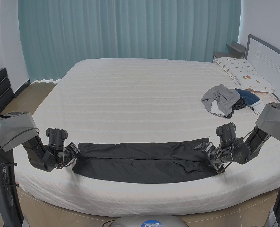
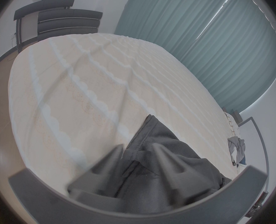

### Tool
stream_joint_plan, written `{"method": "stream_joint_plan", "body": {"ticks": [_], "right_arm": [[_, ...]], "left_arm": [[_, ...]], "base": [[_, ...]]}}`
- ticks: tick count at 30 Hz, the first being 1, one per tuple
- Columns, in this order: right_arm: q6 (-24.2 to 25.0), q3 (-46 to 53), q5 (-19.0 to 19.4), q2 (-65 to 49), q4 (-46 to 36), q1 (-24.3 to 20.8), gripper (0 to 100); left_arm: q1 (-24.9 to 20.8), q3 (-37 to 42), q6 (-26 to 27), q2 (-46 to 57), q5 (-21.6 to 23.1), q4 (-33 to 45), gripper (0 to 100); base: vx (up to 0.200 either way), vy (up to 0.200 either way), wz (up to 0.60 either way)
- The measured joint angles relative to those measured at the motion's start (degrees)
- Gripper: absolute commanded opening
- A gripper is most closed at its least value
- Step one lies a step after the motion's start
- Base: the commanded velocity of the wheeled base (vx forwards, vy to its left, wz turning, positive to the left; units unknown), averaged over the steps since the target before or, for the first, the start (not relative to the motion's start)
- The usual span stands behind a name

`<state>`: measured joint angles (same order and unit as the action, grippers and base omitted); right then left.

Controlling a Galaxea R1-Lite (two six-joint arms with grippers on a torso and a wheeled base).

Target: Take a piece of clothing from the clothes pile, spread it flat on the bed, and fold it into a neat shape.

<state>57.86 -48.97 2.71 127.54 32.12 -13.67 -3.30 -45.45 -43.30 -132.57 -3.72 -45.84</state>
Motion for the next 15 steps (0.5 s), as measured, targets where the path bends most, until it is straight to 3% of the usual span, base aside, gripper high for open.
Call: {"method": "stream_joint_plan", "body": {"ticks": [13, 14, 15], "right_arm": [[0.1, 0.0, 0.0, 0.1, 0.3, 0.3, 100], [0.1, 0.0, 0.0, 0.1, 0.4, 0.3, 100], [0.1, 0.0, 0.0, 0.1, 0.4, 0.4, 100]], "left_arm": [[-1.7, -3.8, 0.2, -2.8, 0.1, 0.2, 100], [-1.8, -4.2, 0.3, -3.1, 0.0, 0.2, 0], [-2.0, -4.5, 0.4, -3.4, -0.1, 0.2, 0]], "base": [[0.0, 0.0, 0.0], [0.0, 0.0, 0.0], [0.0, 0.0, 0.0]]}}
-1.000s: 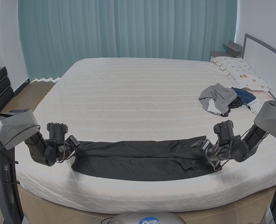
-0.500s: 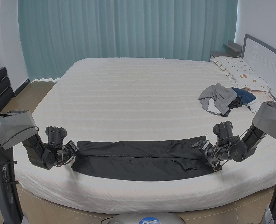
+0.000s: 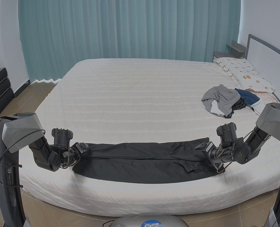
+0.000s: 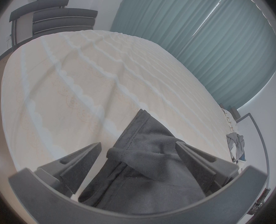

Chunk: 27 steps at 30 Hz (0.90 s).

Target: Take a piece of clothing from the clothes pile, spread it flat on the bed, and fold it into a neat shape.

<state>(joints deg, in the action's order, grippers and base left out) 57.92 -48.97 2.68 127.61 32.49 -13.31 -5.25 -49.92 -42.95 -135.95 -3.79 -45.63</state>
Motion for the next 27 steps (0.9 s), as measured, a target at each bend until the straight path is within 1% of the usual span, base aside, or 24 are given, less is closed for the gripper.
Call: {"method": "stream_joint_plan", "body": {"ticks": [10, 17, 23, 27], "right_arm": [[0.1, 0.0, 0.0, 0.0, -0.3, 0.4, 100], [0.1, -0.2, 0.0, -0.1, -0.4, 0.4, 100], [0.2, -0.8, 0.0, 0.0, -0.5, 0.2, 100], [1.4, -2.1, -0.1, 0.3, -0.7, 0.1, 100]], "left_arm": [[-0.2, -1.1, -0.1, -1.1, -0.5, -0.4, 0], [0.0, -1.3, -0.4, -1.1, -2.7, -1.8, 0], [-0.2, -1.3, -0.4, -1.1, -2.9, -2.8, 0], [-0.3, -1.3, -0.4, -1.1, -2.9, -2.8, 0]], "base": [[0.0, 0.0, 0.0], [0.0, 0.0, 0.0], [0.0, 0.0, 0.0], [0.0, 0.0, 0.0]]}}
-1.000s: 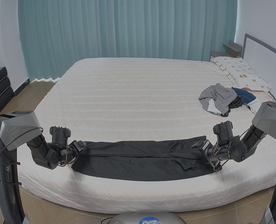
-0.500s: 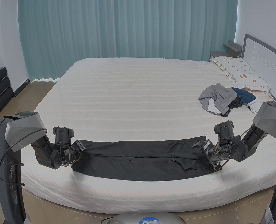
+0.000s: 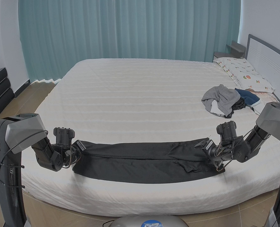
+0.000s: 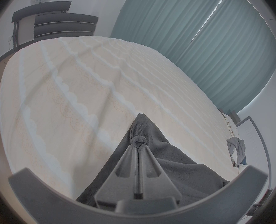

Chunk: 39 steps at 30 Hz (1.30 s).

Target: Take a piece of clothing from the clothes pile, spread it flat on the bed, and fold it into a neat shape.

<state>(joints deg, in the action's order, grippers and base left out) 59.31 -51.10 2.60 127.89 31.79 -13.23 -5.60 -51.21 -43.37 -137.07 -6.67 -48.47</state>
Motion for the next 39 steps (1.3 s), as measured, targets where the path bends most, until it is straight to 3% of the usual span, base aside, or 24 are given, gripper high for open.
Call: {"method": "stream_joint_plan", "body": {"ticks": [8, 9, 31, 39], "right_arm": [[0.4, -1.9, -0.1, 1.9, -0.1, -0.7, 100], [0.4, -2.0, -0.1, 2.2, -0.1, -0.7, 0], [0.4, -6.1, 0.0, 1.6, -6.1, 1.2, 0], [0.5, -12.7, 0.0, 1.0, -5.6, 2.9, 0]], "left_arm": [[-0.1, 0.1, 0.0, 0.0, 0.0, 0.0, 0], [-0.2, 0.2, 0.0, -0.1, 0.0, 0.0, 0], [-0.3, 0.7, 0.2, 1.0, 0.0, 0.7, 0], [-0.1, -3.9, 1.1, 2.2, 0.3, 1.4, 0]], "base": [[0.0, 0.0, 0.0], [0.0, 0.0, 0.0], [0.0, 0.0, 0.0], [0.0, 0.0, 0.0]]}}
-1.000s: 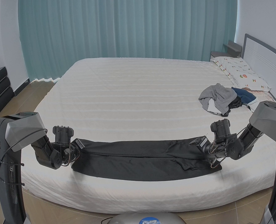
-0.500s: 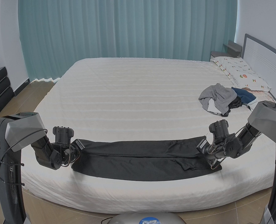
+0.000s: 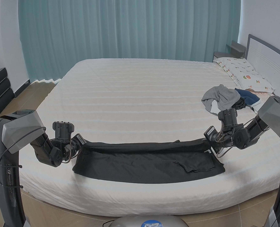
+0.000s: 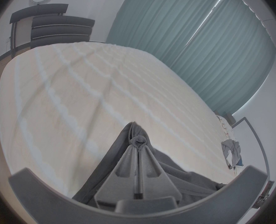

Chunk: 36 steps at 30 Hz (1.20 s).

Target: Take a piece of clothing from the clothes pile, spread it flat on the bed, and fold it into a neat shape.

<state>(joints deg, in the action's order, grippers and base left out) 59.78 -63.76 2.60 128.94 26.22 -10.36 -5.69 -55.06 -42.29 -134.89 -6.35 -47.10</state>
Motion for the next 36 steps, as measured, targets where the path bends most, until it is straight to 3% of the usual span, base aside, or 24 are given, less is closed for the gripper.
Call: {"method": "stream_joint_plan", "body": {"ticks": [8, 13, 18, 26, 36], "right_arm": [[-0.1, -8.9, -0.1, 1.2, 6.2, 1.4, 0], [-1.7, -8.0, 0.1, 2.1, 8.9, 1.8, 0], [-4.9, -2.8, 0.6, 2.6, 10.8, 2.4, 0], [-9.5, 7.0, 2.8, 2.6, 13.3, 2.9, 0], [-12.9, 10.9, 3.3, 4.1, 13.6, 2.7, 0]], "left_arm": [[0.2, -7.5, 0.1, 0.0, -0.2, 1.5, 0], [0.3, -8.6, 0.3, -0.1, -0.2, 1.5, 0], [0.4, -5.5, 2.6, -0.1, -0.2, 1.6, 0], [0.7, 3.5, 11.7, 0.0, 0.0, 1.6, 0], [0.2, 7.4, 13.4, -0.4, 0.0, 1.6, 0]], "base": [[0.0, 0.0, 0.0], [0.0, 0.0, 0.0], [0.0, 0.0, 0.0], [0.0, 0.0, 0.0], [0.0, 0.0, 0.0]]}}
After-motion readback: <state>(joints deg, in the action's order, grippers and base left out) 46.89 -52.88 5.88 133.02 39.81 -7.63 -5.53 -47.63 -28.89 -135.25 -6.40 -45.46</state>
